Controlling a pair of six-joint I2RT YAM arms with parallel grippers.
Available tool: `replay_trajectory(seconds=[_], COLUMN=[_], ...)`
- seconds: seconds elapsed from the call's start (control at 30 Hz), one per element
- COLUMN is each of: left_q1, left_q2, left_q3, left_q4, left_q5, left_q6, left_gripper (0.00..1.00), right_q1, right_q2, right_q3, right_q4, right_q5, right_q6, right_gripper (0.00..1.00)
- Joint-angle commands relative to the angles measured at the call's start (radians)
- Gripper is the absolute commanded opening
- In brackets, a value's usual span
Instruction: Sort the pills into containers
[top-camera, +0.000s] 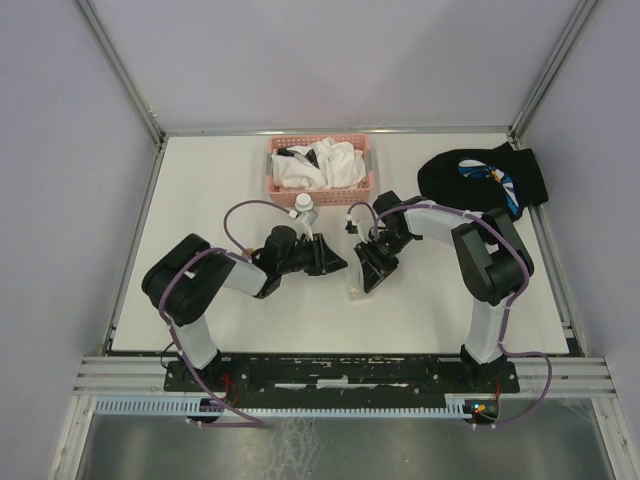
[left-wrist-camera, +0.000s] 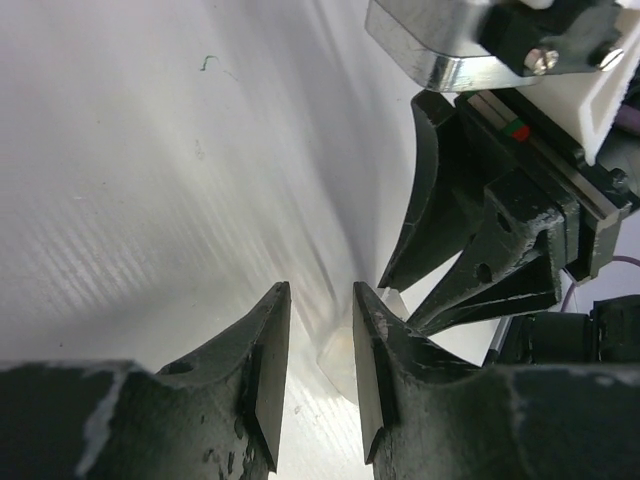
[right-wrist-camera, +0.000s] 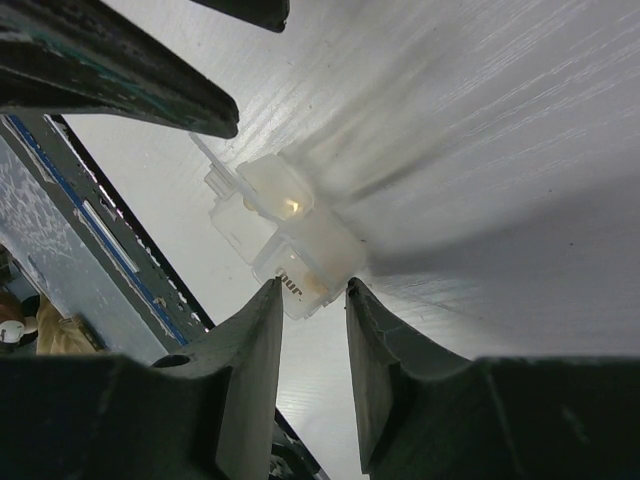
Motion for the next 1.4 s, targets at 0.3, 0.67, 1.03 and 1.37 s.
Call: replay_trajectory(seconds=[0.3, 0.67, 1.03, 1.37], left_q1=[-0.005, -0.021, -0.036, -0.091], left_q2=[0.032, 0.018, -0.021, -0.034], left_q3=[0.037, -0.004, -0.041, -0.021], left_q4=[0.035, 0.116, 0.136, 0.079], left_q5=[0.006, 0.087, 0.124, 0.145], left_q6=[0.034, 0.015, 0.031, 0.068], left_gripper=[0.31, 0.29, 0.28, 0.28], right_q1=[0.005, 0.006, 0.005, 0.005], right_q2=[0.016, 0.026, 0.03, 0.032], right_q3=[0.037, 0.047, 0.048, 0.052], right_q4=[0.012, 0.004, 0.005, 0.001], right_q5=[0.032, 0.029, 0.032, 0.036], right_q6=[0.001, 0.013, 0.025, 0.026], right_gripper=[0.38, 0.38, 0.39, 0.38])
